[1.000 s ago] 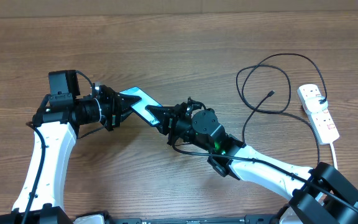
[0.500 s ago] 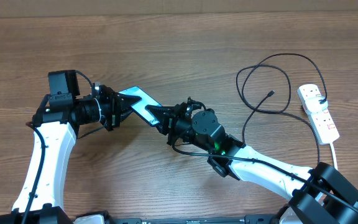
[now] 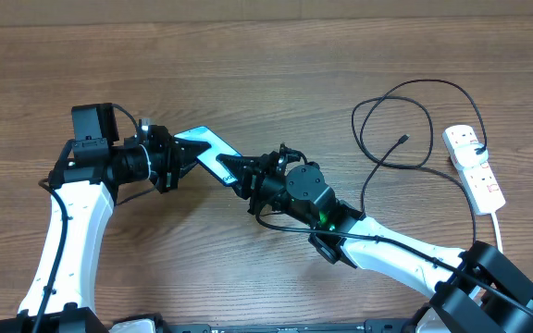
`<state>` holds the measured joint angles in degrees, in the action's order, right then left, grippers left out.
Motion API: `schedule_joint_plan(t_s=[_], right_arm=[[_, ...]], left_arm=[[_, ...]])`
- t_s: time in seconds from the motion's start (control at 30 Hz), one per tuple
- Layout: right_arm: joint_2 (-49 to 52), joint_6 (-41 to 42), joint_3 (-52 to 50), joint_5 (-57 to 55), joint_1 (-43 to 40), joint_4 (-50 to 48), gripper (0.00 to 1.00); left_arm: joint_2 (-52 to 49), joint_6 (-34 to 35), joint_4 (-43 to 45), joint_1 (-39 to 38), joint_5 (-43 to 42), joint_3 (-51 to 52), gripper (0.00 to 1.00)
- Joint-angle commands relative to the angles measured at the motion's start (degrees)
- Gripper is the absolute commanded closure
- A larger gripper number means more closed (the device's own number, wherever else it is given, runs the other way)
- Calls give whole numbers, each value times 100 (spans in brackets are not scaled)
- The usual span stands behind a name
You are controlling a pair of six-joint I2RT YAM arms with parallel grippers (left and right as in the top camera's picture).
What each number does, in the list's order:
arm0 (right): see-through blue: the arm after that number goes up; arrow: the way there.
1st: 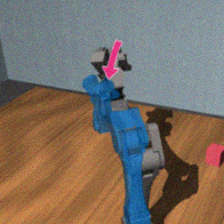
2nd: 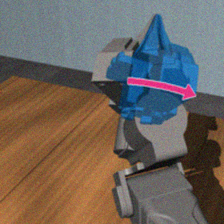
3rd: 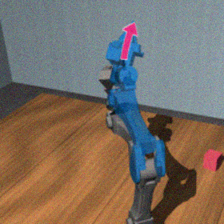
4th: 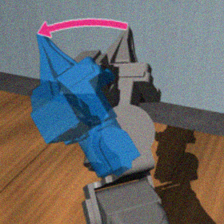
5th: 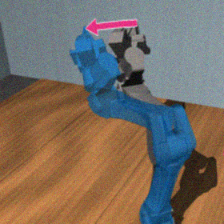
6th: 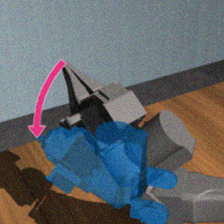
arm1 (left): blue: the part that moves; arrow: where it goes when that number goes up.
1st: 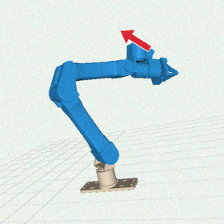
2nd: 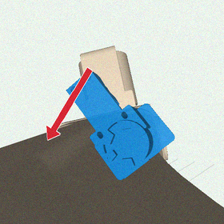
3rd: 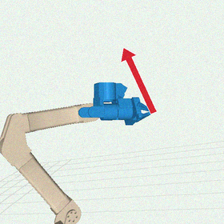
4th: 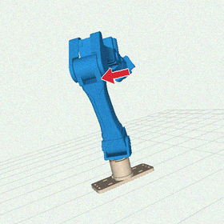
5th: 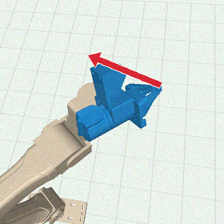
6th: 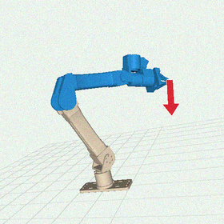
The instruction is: Plug charger to phone and switch on socket
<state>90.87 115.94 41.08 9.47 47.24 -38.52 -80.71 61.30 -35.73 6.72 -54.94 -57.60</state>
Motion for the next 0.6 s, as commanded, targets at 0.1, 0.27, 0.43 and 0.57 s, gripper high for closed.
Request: schedule_joint_plan(t_s=[0.1,0.27,0.43,0.57], right_arm=[[-50,275,57,367,197,-83,94],[-50,275,57,367,197,-83,79],[-50,273,57,367,197,-31,69],[-50,-153,57,354,197,542,41]], left_arm=[[17,-2,621,-37,-254,-17,96],[17,-2,984,-37,-249,-17,96],[17,-361,1224,-35,160,-17,96],[17,-1849,1047,-37,1241,-17,96]])
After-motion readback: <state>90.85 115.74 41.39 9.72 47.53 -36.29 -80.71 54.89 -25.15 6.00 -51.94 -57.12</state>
